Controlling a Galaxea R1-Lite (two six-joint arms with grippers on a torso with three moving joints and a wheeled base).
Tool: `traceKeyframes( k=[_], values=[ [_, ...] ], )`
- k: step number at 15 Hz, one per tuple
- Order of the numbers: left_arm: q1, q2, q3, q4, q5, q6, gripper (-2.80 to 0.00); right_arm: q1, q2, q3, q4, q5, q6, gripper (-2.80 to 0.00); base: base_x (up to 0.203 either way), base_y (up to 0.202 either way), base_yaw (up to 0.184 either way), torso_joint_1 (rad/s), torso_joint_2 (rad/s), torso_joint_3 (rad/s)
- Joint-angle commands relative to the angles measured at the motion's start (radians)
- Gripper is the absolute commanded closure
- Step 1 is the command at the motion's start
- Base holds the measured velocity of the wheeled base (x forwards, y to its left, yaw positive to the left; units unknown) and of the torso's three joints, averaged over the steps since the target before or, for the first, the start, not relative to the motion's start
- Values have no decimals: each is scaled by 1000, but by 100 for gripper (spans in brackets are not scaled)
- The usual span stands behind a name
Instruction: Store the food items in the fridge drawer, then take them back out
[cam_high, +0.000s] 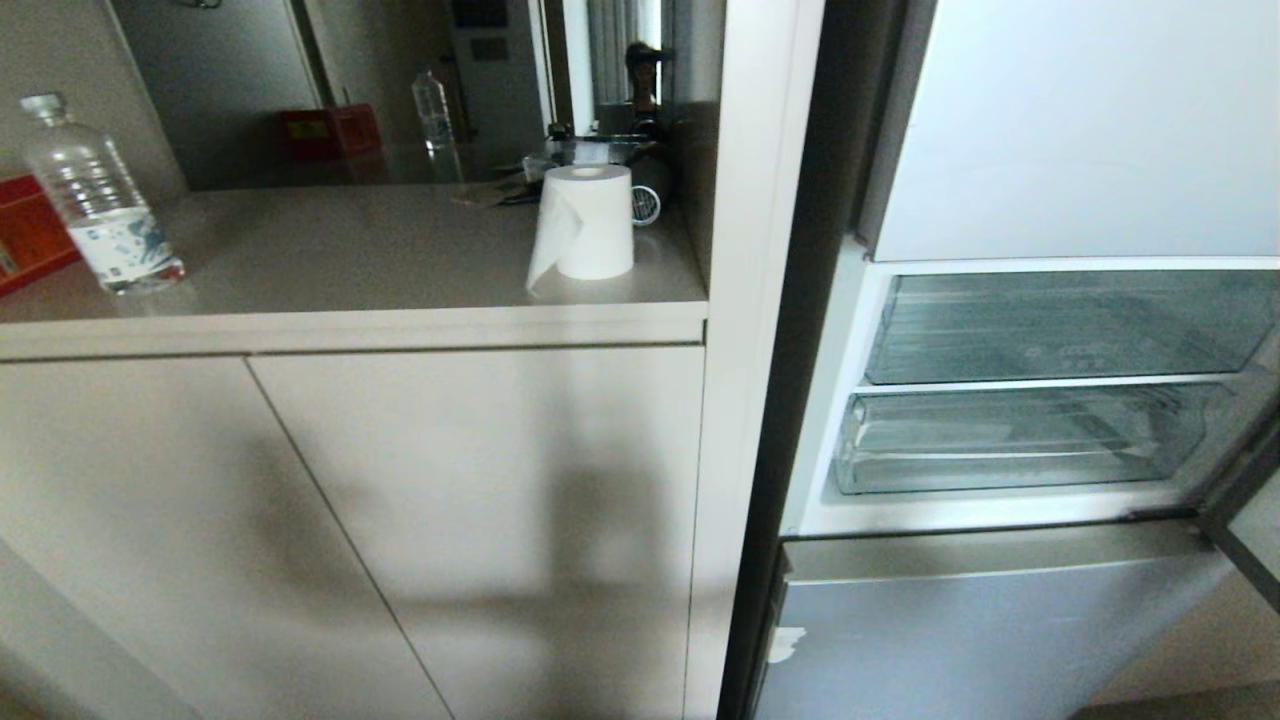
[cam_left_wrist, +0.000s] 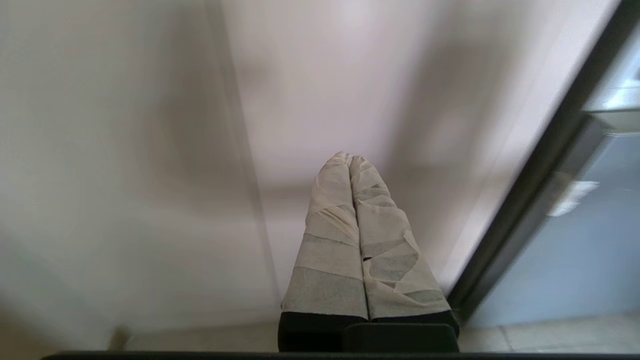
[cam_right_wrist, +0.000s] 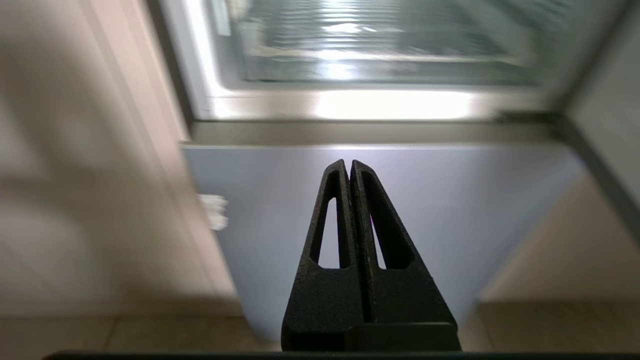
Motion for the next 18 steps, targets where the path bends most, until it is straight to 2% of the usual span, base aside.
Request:
traceKeyframes(
  k=[1, 2, 4, 5, 9, 11, 12, 15, 18],
  values=[
    [0, 0, 0, 0, 0, 0, 0, 0, 0, 0, 0, 0, -1, 0, 2, -3, 122, 2, 5, 2],
    [0, 0, 0, 0, 0, 0, 0, 0, 0, 2, 0, 1, -19, 0, 4, -6, 80, 0, 0, 2],
    [0, 1, 0, 0, 0, 0, 0, 0, 27, 2, -20, 5, -104, 0, 0, 0, 0, 0, 0, 0],
    [0, 0, 0, 0, 0, 0, 0, 1, 71, 2, -47, 7, -114, 0, 0, 0, 0, 0, 0, 0],
    [0, 1, 0, 0, 0, 0, 0, 25, 484, -26, -285, 14, -126, 0, 0, 0, 0, 0, 0, 0],
    [0, 0, 0, 0, 0, 0, 0, 36, 710, -69, -356, 63, -114, 0, 0, 0, 0, 0, 0, 0],
    [0, 0, 0, 0, 0, 0, 0, 45, 810, -95, -383, 109, -95, -280, 0, 0, 0, 0, 0, 0],
    [0, 1, 0, 0, 0, 0, 0, 66, 1068, -159, -443, 201, -20, -280, 0, 0, 0, 0, 0, 0],
    [0, 1, 0, 0, 0, 0, 0, 73, 1304, -191, -605, 247, 66, -280, 0, 0, 0, 0, 0, 0]
  ],
)
